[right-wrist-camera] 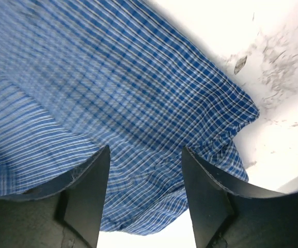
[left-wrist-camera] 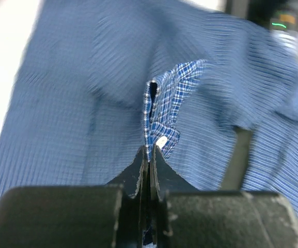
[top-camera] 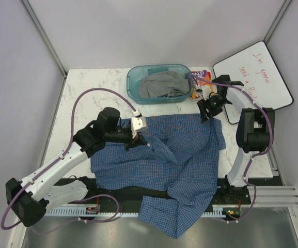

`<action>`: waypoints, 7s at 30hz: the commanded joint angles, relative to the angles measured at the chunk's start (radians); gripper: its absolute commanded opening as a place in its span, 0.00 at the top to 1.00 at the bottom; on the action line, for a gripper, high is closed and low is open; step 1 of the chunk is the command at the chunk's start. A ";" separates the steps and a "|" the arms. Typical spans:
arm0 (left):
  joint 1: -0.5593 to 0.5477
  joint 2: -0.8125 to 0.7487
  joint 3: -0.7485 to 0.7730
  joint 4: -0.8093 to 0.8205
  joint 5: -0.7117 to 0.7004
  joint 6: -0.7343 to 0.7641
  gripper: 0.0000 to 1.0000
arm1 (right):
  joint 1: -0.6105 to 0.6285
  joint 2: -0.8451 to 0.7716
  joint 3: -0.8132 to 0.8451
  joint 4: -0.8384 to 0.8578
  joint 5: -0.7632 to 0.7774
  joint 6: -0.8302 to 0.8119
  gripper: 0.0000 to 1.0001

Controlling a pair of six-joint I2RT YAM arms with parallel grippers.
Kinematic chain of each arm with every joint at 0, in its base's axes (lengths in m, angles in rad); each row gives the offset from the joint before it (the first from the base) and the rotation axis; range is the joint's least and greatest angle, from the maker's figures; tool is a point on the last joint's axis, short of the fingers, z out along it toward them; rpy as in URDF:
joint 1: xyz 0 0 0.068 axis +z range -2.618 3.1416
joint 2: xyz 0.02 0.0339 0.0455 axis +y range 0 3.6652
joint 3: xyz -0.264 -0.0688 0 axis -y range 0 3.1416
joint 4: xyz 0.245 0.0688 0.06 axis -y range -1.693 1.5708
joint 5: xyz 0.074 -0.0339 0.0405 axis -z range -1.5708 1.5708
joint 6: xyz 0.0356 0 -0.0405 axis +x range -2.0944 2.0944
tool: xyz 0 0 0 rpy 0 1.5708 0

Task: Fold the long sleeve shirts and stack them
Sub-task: Fold the shirt

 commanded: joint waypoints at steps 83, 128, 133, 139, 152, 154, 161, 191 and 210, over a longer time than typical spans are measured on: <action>0.692 0.056 -0.084 -0.581 0.017 0.573 0.12 | 0.734 -0.826 -0.518 -0.296 0.077 -0.191 0.25; 0.786 0.006 -0.355 -0.734 -0.221 1.343 0.36 | 1.060 -0.446 -0.530 -0.196 0.229 -0.008 1.00; 0.780 -0.066 -0.403 -0.719 -0.236 1.450 0.34 | 1.032 -0.461 -0.515 -0.196 0.226 -0.004 1.00; 0.775 -0.150 -0.516 -0.653 -0.255 1.533 0.39 | 0.984 -0.469 -0.489 -0.206 0.218 -0.007 1.00; 0.777 -0.072 -0.379 -0.688 -0.161 1.504 0.90 | 0.868 -0.552 -0.382 -0.269 0.245 -0.036 1.00; 0.780 -0.037 -0.311 -0.740 -0.129 1.495 0.91 | 0.845 -0.556 -0.327 -0.291 0.256 -0.059 1.00; 0.778 0.093 -0.158 -0.783 -0.074 1.426 0.90 | 0.698 -0.513 -0.162 -0.360 0.308 -0.183 1.00; 0.881 0.681 0.341 -0.535 -0.051 1.036 0.77 | 0.432 0.028 0.465 -0.248 0.358 -0.373 1.00; 0.909 0.741 0.393 -0.495 -0.055 0.906 0.74 | 0.421 0.042 0.447 -0.128 0.409 -0.291 1.00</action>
